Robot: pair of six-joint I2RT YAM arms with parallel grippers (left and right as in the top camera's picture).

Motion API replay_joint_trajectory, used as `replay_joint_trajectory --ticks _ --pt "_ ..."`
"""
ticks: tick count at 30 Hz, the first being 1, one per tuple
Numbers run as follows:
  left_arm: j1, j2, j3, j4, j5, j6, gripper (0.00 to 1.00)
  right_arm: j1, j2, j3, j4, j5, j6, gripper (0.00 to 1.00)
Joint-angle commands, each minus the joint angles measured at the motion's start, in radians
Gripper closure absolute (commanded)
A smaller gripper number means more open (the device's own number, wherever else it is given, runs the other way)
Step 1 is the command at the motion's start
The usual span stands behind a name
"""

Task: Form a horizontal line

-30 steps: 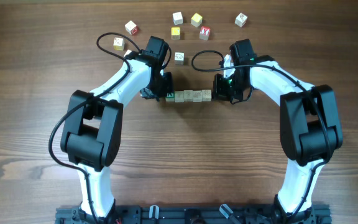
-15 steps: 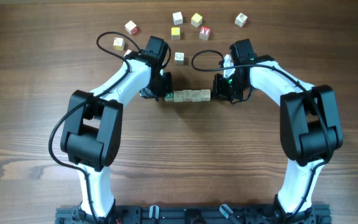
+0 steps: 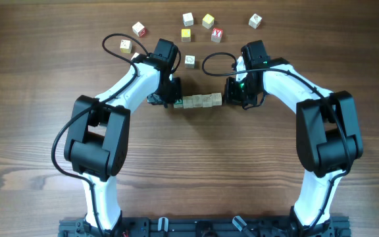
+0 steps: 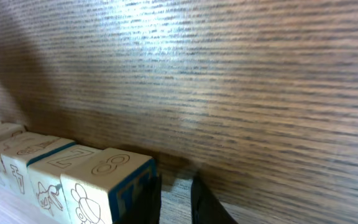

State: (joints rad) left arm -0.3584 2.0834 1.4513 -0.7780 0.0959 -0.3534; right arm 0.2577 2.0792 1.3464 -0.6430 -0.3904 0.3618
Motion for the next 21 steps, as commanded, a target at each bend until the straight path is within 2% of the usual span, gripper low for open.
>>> replay_joint_trajectory --ticks 1,5,15,21 --pt "-0.012 -0.005 0.005 0.002 0.034 0.008 0.92 -0.001 0.057 -0.033 -0.017 0.229 0.007 0.73" --pt "-0.012 -0.005 0.005 0.003 0.034 0.009 0.92 -0.001 0.057 -0.033 -0.024 0.269 0.007 0.69" --pt "-0.012 -0.005 0.005 0.002 0.005 0.009 0.93 -0.001 0.057 -0.033 -0.029 0.282 0.007 0.70" --pt "-0.011 -0.005 0.005 -0.001 -0.066 0.009 0.94 -0.001 0.057 -0.033 -0.074 0.416 0.009 0.70"
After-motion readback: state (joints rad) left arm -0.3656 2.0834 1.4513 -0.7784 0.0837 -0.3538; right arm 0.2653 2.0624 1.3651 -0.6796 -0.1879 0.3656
